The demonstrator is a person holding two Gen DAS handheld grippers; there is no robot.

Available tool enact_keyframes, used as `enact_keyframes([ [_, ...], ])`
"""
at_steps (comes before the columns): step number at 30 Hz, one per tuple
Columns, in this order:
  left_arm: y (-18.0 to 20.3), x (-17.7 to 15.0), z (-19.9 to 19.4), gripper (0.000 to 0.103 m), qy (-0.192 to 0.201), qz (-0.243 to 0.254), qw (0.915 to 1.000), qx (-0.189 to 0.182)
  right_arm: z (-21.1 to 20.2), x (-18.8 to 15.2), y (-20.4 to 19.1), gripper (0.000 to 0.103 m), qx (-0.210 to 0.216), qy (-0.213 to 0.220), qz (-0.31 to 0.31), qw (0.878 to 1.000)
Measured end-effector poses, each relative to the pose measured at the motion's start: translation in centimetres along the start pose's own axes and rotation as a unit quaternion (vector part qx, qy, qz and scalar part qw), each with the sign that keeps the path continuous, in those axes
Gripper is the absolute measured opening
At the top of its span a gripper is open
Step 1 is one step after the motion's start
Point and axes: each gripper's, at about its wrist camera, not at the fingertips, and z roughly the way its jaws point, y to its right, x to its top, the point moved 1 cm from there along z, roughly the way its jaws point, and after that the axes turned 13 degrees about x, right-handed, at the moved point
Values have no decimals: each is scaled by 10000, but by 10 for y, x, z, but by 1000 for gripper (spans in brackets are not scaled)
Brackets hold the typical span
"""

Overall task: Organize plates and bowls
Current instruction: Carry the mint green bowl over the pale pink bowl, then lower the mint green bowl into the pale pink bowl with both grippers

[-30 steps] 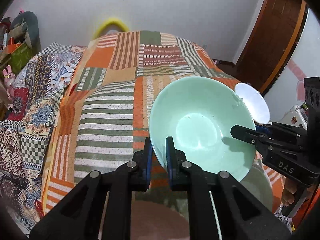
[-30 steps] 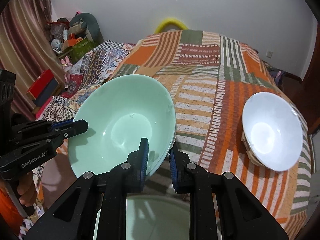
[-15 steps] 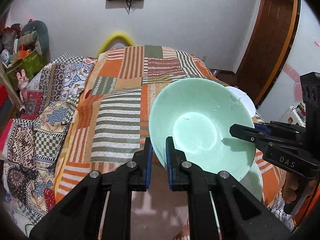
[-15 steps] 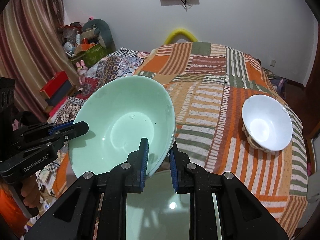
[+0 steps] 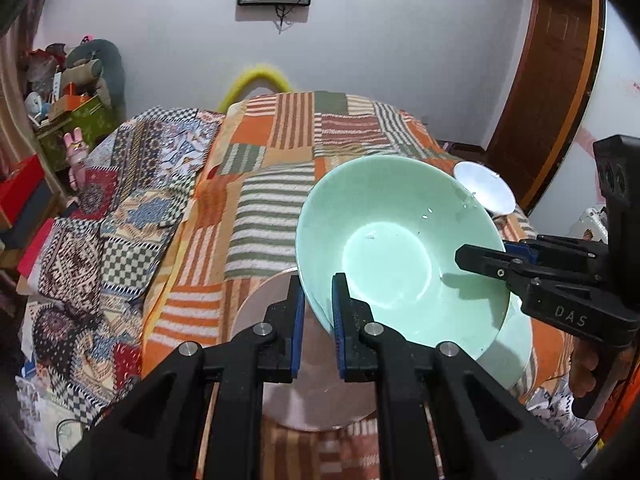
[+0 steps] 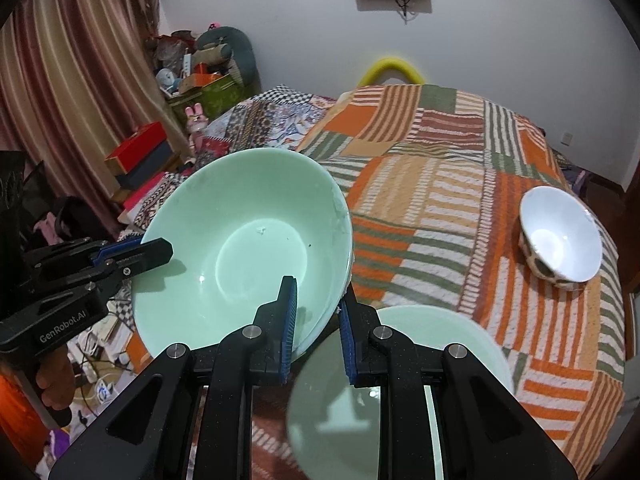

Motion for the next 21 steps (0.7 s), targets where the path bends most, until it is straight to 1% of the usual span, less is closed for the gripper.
enact_keyframes([
  [9,-27,-24,11,12,-266,-212,9993,164,28,-13,-16,18,240,-225,38,9995],
  [15,-34,-41,23,12,-463,-267,9982,254,45,-22,-21,18,331,-413,119,9985],
  [21,-38,-59,37,12,-717,-379,9964,239,57,-30,-25,18,366,-610,131,9974],
])
